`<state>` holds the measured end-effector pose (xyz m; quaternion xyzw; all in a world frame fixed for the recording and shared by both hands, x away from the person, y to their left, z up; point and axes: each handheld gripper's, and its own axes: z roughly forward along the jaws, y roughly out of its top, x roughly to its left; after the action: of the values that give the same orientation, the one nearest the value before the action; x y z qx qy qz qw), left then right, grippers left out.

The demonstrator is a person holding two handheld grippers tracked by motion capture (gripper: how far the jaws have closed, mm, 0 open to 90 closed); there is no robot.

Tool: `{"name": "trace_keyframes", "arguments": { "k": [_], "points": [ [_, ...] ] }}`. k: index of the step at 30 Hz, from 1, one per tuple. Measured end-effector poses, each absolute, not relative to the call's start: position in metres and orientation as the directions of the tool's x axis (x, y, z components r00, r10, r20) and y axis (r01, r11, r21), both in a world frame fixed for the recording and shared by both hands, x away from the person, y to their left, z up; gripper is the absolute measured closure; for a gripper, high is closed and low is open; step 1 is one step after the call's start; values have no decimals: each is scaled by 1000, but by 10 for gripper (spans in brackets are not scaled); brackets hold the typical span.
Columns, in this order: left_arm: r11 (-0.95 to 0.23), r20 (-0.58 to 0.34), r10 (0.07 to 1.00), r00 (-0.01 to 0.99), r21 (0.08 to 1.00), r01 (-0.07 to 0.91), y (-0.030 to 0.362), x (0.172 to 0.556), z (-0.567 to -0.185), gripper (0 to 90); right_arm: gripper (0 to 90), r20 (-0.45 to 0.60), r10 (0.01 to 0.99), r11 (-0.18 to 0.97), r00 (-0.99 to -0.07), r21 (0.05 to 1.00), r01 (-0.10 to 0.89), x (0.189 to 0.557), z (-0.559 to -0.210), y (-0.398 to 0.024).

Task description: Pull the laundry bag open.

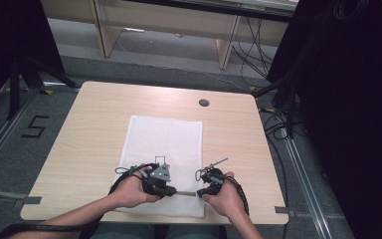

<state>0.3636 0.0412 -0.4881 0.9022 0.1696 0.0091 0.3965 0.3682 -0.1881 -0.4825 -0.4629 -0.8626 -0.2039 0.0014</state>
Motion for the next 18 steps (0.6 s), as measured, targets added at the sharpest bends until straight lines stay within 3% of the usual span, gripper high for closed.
{"name": "trace_keyframes", "arguments": {
  "k": [18],
  "points": [
    [-627,-124,317,940,716,307,46,364,-487,872,900,194,801,485,-567,346,803,368,-483,-188]
  ]
}}
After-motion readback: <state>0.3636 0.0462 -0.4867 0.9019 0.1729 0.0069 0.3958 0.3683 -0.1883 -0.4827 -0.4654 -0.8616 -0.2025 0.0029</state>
